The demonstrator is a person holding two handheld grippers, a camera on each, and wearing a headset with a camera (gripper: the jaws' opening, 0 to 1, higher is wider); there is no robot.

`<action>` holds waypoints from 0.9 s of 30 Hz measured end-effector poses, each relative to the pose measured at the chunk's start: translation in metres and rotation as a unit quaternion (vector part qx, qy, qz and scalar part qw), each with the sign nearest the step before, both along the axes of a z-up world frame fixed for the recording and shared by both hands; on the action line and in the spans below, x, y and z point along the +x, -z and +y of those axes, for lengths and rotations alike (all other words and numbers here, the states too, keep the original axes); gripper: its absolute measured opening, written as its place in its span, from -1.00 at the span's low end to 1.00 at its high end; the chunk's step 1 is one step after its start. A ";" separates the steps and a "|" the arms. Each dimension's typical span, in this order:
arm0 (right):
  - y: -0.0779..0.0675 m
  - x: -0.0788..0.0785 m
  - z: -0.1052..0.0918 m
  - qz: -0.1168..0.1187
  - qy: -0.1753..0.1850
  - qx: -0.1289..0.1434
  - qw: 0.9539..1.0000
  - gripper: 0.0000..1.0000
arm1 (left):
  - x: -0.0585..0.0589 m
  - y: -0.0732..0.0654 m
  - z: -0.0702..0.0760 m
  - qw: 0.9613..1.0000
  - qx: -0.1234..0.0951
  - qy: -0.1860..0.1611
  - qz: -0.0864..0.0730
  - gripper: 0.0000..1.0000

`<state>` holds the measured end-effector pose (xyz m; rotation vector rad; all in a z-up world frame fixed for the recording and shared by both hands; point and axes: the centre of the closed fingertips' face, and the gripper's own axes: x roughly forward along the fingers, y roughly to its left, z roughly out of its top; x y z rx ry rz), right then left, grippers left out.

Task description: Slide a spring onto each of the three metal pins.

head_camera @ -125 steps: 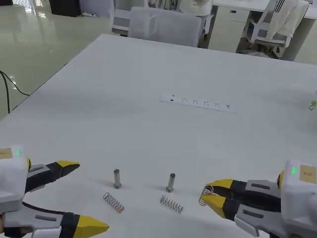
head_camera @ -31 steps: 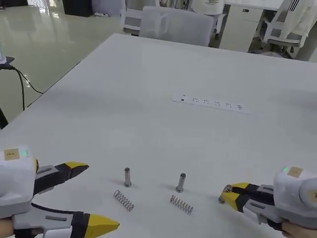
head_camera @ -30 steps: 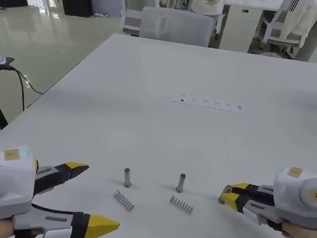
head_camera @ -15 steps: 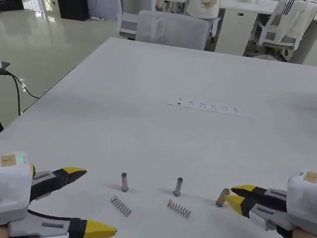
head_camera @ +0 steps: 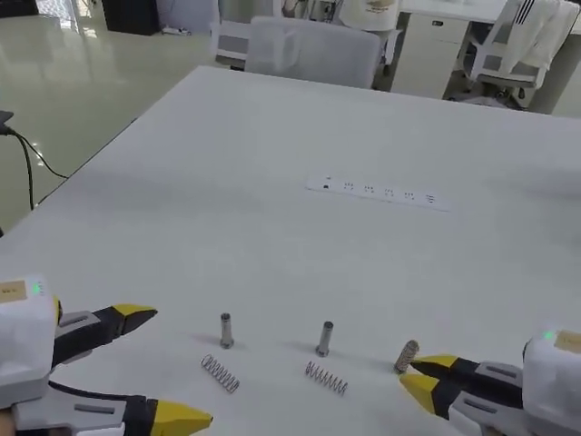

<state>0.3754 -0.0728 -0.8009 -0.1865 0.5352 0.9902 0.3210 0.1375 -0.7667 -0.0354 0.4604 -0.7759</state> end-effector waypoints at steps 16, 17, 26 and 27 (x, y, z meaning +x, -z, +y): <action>0.009 -0.017 0.037 0.001 -0.044 -0.007 0.999 -0.79 | -0.005 0.002 0.003 1.000 0.000 -0.005 0.005 0.81; 0.010 -0.018 0.040 0.000 -0.049 -0.009 0.999 -0.79 | -0.005 0.002 0.003 1.000 0.000 -0.006 0.005 0.81; 0.016 -0.019 0.056 -0.006 -0.068 -0.020 0.997 -0.80 | -0.006 0.002 0.002 1.000 -0.002 -0.006 0.006 0.81; 0.017 -0.019 0.058 -0.006 -0.069 -0.022 0.997 -0.80 | -0.007 0.003 0.002 1.000 -0.001 -0.006 0.007 0.81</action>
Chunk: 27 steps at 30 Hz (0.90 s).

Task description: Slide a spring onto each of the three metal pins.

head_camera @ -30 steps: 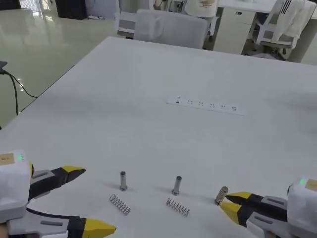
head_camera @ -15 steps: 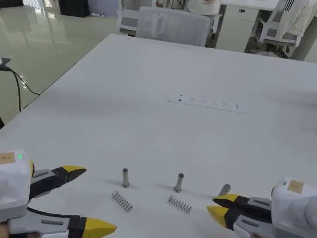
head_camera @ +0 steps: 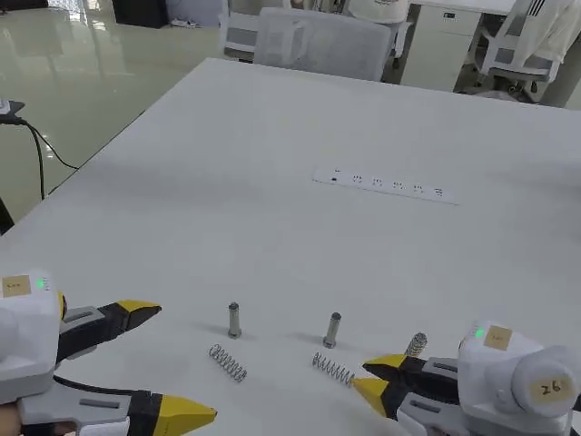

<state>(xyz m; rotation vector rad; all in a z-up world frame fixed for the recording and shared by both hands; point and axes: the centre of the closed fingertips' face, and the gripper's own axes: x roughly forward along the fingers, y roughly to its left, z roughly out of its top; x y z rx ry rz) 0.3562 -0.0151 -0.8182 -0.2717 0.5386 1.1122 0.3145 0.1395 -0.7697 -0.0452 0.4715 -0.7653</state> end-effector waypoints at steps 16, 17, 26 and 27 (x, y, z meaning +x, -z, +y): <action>0.025 0.010 0.009 -0.008 -0.016 -0.039 0.999 -0.77 | -0.003 0.002 -0.002 1.000 -0.002 0.000 0.005 0.80; 0.026 0.011 0.010 -0.008 -0.016 -0.039 0.999 -0.77 | -0.004 0.002 -0.002 1.000 -0.002 0.000 0.005 0.80; 0.040 0.012 0.009 -0.008 -0.022 -0.054 0.998 -0.79 | -0.006 0.003 -0.001 1.000 -0.002 0.001 0.008 0.79; 0.041 0.012 0.009 -0.008 -0.023 -0.053 0.998 -0.81 | -0.006 0.003 -0.001 1.000 -0.002 0.001 0.008 0.79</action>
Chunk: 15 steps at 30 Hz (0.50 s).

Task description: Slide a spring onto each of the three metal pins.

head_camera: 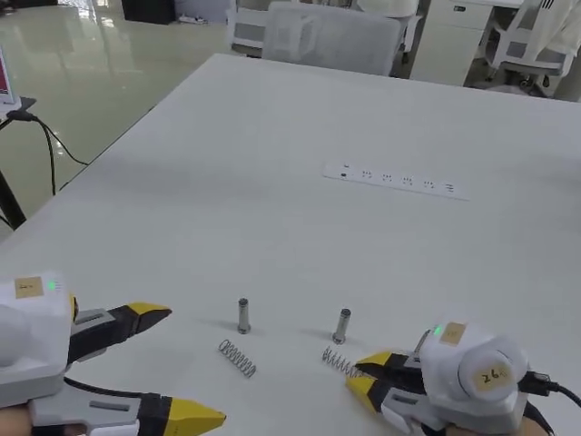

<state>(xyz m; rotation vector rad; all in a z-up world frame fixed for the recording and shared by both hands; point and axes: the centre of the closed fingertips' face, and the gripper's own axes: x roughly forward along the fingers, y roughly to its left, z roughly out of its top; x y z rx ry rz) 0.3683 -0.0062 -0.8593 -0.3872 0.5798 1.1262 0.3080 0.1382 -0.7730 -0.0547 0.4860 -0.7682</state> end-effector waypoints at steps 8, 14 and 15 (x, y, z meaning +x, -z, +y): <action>-0.002 0.001 0.000 -0.001 0.006 0.020 1.000 -0.85 | -0.003 0.001 0.000 1.000 -0.001 -0.001 0.002 0.78; -0.005 -0.001 0.000 0.012 0.003 0.018 1.000 -0.85 | -0.006 0.001 -0.007 1.000 0.000 0.014 0.004 0.75; -0.006 -0.001 -0.001 0.013 0.002 0.019 1.000 -0.85 | -0.005 0.000 -0.008 1.000 0.001 0.017 0.003 0.75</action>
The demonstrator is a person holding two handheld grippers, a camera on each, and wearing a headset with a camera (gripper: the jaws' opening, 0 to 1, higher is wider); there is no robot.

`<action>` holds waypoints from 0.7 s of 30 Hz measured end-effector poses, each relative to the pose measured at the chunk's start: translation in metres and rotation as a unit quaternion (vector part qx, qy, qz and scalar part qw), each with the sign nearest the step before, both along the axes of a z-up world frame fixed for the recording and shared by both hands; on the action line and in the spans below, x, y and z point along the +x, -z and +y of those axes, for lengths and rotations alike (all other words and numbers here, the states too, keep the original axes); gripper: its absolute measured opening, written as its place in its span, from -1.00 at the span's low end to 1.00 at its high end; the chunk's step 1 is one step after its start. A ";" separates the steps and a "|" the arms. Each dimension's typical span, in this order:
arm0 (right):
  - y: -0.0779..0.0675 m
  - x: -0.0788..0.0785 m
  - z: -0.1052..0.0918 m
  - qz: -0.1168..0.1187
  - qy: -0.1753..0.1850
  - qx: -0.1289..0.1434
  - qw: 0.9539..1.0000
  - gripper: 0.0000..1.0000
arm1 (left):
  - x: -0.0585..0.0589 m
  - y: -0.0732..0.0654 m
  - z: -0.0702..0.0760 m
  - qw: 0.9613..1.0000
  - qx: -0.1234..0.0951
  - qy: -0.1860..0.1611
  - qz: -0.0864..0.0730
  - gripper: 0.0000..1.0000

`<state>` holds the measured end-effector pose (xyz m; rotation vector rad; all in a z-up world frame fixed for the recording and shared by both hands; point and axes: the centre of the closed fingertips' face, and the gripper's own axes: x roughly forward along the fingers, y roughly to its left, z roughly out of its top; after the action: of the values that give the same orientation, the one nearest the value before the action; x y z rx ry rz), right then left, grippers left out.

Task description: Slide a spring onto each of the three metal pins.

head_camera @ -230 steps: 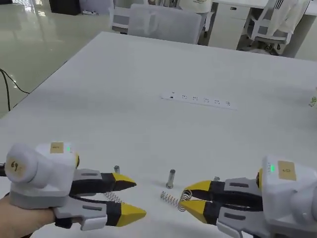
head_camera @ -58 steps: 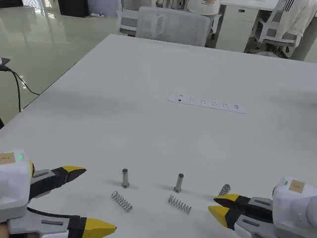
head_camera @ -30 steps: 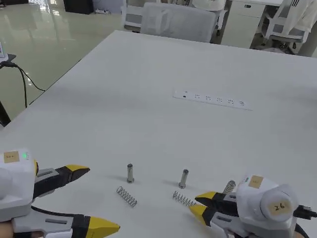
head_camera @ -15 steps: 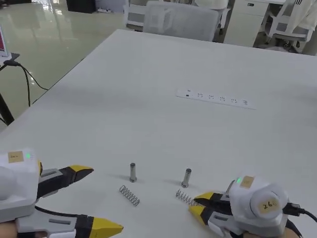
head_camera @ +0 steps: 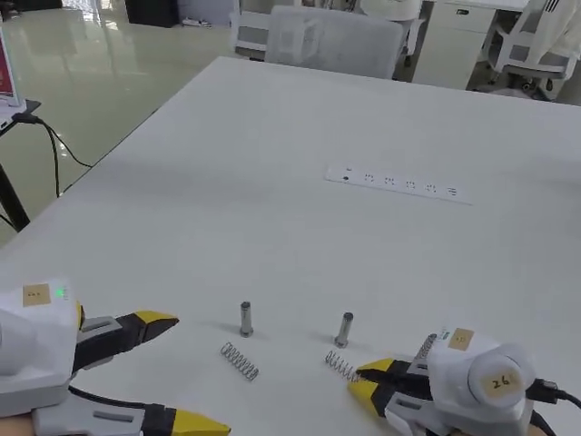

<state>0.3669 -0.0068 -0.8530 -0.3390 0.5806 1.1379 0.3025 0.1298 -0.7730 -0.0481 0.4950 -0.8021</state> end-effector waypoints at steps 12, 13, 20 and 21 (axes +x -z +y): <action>-0.032 -0.011 -0.008 -0.016 -0.041 0.013 0.999 -0.85 | 0.005 -0.006 -0.016 0.999 0.007 0.037 -0.003 0.69; -0.035 -0.012 -0.008 -0.017 -0.044 0.014 0.999 -0.85 | 0.005 -0.006 -0.018 0.999 0.007 0.041 -0.003 0.68; -0.050 -0.021 -0.009 -0.029 -0.086 0.017 0.996 -0.85 | 0.007 -0.008 -0.031 0.998 0.009 0.069 -0.002 0.64; -0.051 -0.023 -0.009 -0.030 -0.093 0.018 0.995 -0.85 | 0.007 -0.008 -0.033 0.997 0.008 0.072 -0.002 0.63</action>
<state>0.3437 -0.0154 -0.8021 -0.4015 0.4824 1.3103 0.3099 0.0969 -0.7647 0.0049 0.5054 -0.9394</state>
